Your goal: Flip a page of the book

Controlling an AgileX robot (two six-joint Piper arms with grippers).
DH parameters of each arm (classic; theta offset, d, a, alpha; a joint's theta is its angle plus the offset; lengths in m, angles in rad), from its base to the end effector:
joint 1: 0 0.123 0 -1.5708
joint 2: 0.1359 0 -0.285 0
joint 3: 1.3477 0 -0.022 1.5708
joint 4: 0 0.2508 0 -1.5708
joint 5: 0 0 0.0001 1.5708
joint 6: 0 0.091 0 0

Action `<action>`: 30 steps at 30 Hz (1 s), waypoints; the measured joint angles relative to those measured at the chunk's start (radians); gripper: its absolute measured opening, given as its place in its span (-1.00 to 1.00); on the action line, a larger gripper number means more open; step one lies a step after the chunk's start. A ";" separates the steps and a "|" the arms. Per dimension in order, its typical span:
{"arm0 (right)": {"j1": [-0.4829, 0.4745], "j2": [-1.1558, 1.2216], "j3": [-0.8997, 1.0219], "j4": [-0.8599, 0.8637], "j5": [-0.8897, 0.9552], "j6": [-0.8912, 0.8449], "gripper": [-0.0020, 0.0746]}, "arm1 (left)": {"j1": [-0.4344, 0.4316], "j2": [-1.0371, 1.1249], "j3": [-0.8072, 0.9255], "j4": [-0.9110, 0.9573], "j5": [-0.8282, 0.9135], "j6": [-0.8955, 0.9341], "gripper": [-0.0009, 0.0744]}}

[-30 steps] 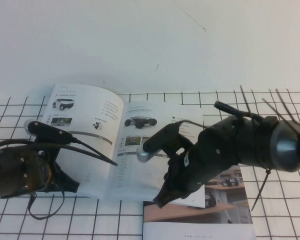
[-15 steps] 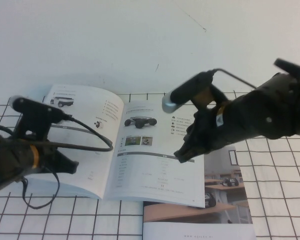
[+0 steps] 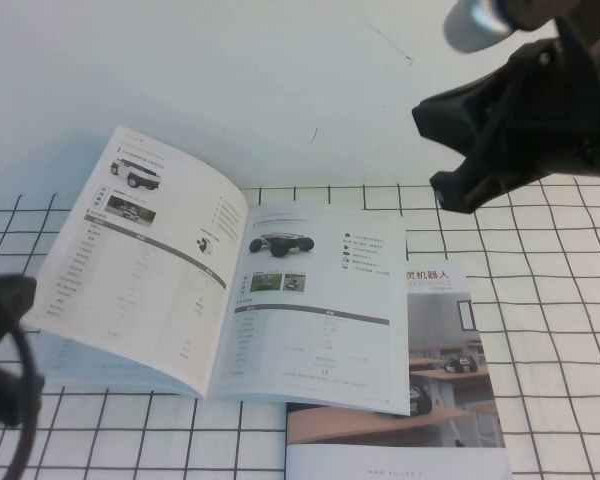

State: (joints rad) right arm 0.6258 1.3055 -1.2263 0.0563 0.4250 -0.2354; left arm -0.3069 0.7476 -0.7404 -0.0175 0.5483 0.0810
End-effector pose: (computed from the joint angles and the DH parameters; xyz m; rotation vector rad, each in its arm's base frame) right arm 0.2395 0.1757 0.3927 -0.8019 1.8324 0.3079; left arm 0.1414 -0.0457 0.3441 0.3844 2.0063 -0.1601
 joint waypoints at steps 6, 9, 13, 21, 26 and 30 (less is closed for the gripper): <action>0.000 -0.105 0.000 0.227 -0.006 -0.246 -0.94 | 0.000 -0.185 0.002 -0.276 0.259 0.189 -0.98; 0.000 -0.144 0.000 0.331 0.013 -0.342 -0.94 | 0.000 -0.237 0.002 -0.352 0.368 0.205 -0.98; 0.000 -0.182 0.000 0.386 0.110 -0.408 -0.94 | 0.000 -0.310 0.002 -0.402 0.489 0.212 -0.98; 0.000 -0.312 0.138 0.393 0.219 -0.429 -0.94 | 0.000 -0.615 0.002 -0.427 0.566 0.039 -0.98; 0.000 -0.463 0.310 0.393 0.153 -0.367 -0.94 | 0.000 -0.765 0.012 -0.281 0.653 -0.159 -0.98; 0.000 -0.595 0.436 0.393 0.030 -0.344 -0.94 | 0.000 -0.772 0.037 -0.198 0.679 -0.181 -0.98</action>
State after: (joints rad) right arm 0.6258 0.7101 -0.7901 0.4495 0.4555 -0.5799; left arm -0.3069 -0.0241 -0.7031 -0.2153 1.2269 -0.0997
